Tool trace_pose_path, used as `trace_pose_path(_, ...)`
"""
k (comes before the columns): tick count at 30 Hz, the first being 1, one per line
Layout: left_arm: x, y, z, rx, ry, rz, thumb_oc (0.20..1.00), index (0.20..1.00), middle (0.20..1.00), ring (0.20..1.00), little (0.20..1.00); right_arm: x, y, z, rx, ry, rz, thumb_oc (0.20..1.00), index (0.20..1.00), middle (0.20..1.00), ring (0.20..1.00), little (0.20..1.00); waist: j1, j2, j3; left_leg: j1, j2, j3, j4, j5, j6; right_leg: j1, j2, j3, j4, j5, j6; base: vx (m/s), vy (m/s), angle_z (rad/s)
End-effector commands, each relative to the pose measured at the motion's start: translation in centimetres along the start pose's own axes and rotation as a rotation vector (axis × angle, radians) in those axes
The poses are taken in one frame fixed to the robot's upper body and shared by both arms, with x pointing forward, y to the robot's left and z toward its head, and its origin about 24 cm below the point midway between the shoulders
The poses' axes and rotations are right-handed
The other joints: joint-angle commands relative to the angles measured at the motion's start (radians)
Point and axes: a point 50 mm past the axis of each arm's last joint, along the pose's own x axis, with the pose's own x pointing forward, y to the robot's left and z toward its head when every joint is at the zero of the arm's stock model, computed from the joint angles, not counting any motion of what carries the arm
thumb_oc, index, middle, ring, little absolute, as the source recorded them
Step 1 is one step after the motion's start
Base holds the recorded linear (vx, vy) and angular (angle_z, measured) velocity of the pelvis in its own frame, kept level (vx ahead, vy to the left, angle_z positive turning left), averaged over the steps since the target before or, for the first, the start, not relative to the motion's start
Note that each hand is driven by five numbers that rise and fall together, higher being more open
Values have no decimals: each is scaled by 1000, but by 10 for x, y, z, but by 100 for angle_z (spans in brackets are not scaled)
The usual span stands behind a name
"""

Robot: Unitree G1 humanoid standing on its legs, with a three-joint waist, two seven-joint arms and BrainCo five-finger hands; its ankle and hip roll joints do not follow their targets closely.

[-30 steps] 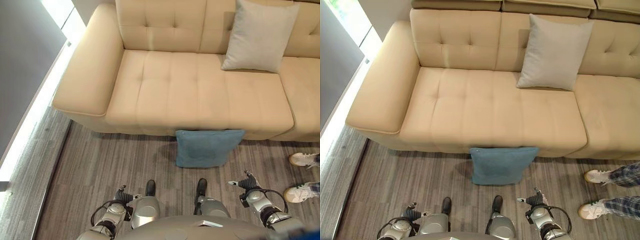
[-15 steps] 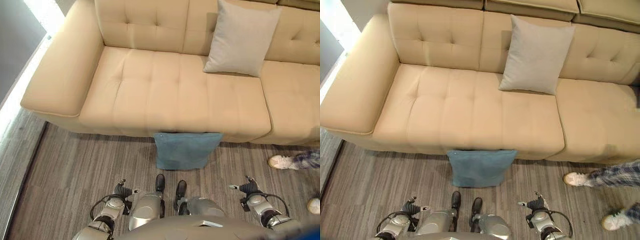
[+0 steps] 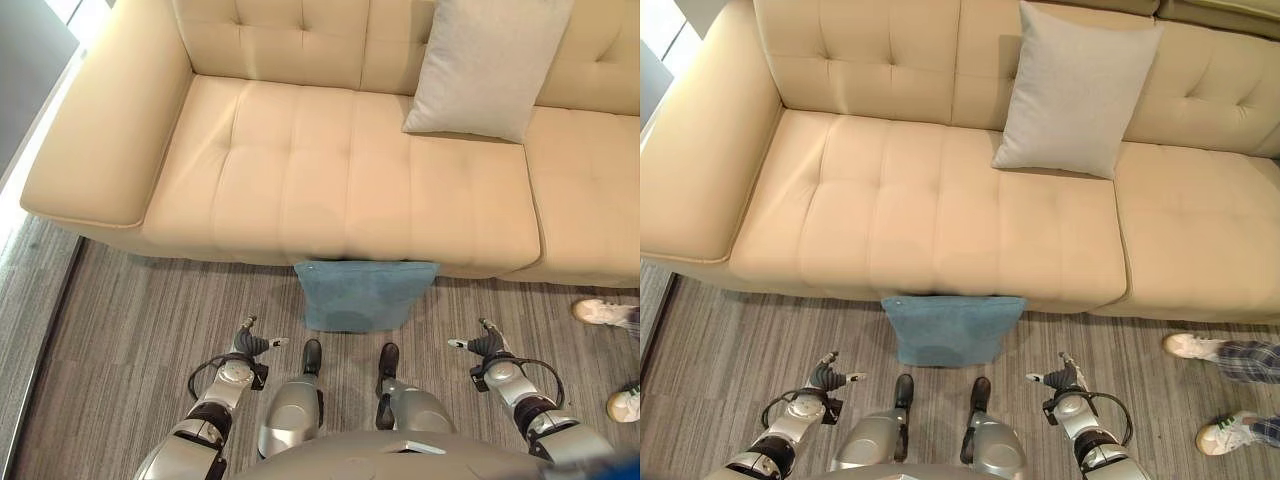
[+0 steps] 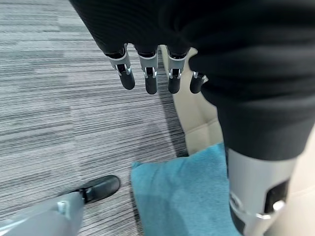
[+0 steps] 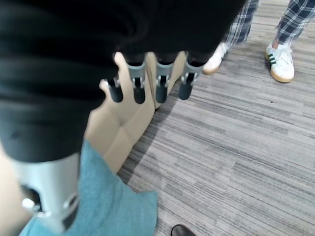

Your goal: Pick up all the scattered cushions and arrange them neatly on the sofa.

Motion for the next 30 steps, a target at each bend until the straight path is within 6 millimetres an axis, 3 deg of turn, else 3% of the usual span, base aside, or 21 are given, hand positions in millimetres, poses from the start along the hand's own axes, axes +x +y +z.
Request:
trace_pose_path(1, 3, 7, 17, -79, -66, 49, 1000, 1000, 1000, 1000, 1000, 3, -14, 19, 26, -99, -76, 1000, 1000, 1000, 1000, 1000, 2, -28, -17, -51, -32, 2, 58, -86, -16, -63, -51, 7, 89, -52, 71, -74, -31, 5)
trace_pose_path(4, 4, 7, 45, -193, -157, 77, 1000, 1000, 1000, 1000, 1000, 4, -25, 44, 107, -185, -128, 1000, 1000, 1000, 1000, 1000, -3, -24, 10, -88, -28, -2, 60, -72, -22, -99, -50, 5, 95, -46, 67, -141, -29, 3)
trace_pose_path(6, 5, 8, 78, -234, -270, 83, 1000, 1000, 1000, 1000, 1000, 5, -34, 71, 132, -269, -166, 1000, 1000, 1000, 1000, 1000, -6, -19, 52, -149, -25, -4, 73, -54, -30, -164, -51, 5, 115, -36, 63, -200, -29, 5)
trace_pose_path(9, 4, 10, 93, -236, -322, 88, 1000, 1000, 1000, 1000, 1000, 5, -39, 83, 133, -299, -186, 1000, 1000, 1000, 1000, 1000, -9, -15, 68, -198, -24, -6, 90, -43, -34, -211, -56, 3, 134, -34, 57, -113, -11, 1)
trace_pose_path(12, 4, 10, 118, -261, -381, 95, 1000, 1000, 1000, 1000, 1000, 4, -45, 117, 179, -374, -228, 1000, 1000, 1000, 1000, 1000, -11, -5, 112, -326, -22, 1, 135, -25, -42, -346, -61, -3, 191, -33, 46, -144, -19, 0)
trace_pose_path(13, 4, 10, 118, -261, -381, 95, 1000, 1000, 1000, 1000, 1000, 4, -45, 117, 179, -374, -228, 1000, 1000, 1000, 1000, 1000, -12, -5, 110, -328, -22, 1, 136, -25, -42, -349, -61, -3, 192, -33, 46, -165, -16, -1)
trace_pose_path(19, -2, 21, 186, -354, -547, 156, 1000, 1000, 1000, 1000, 1000, -12, -77, 193, 420, -559, -379, 1000, 1000, 1000, 1000, 1000, -33, 4, 141, -642, 1, -16, 236, -32, -66, -672, -73, 10, 305, -57, 42, -92, -25, 9)
trace_pose_path(21, -4, 22, 195, -365, -572, 162, 1000, 1000, 1000, 1000, 1000, -13, -81, 198, 447, -571, -395, 1000, 1000, 1000, 1000, 1000, -36, 5, 142, -674, 3, -17, 242, -30, -69, -709, -74, 12, 318, -57, 42, -47, -17, 9)
trace_pose_path(22, -10, 26, 220, -384, -635, 183, 1000, 1000, 1000, 1000, 1000, -20, -95, 219, 514, -624, -453, 1000, 1000, 1000, 1000, 1000, -45, 10, 143, -759, 6, -22, 256, -27, -72, -804, -82, 20, 350, -61, 44, -25, -3, 7)
trace_pose_path(24, -19, 33, 250, -428, -712, 232, 1000, 1000, 1000, 1000, 1000, -35, -111, 248, 614, -708, -532, 1000, 1000, 1000, 1000, 1000, -57, 19, 141, -857, 5, -29, 275, -30, -67, -910, -86, 34, 389, -68, 46, -8, 3, 2)
trace_pose_path(30, -28, 34, 272, -465, -762, 250, 1000, 1000, 1000, 1000, 1000, -47, -119, 269, 704, -767, -545, 1000, 1000, 1000, 1000, 1000, -62, 24, 136, -906, 3, -32, 274, -33, -61, -977, -88, 46, 409, -72, 52, 8, 4, -1)
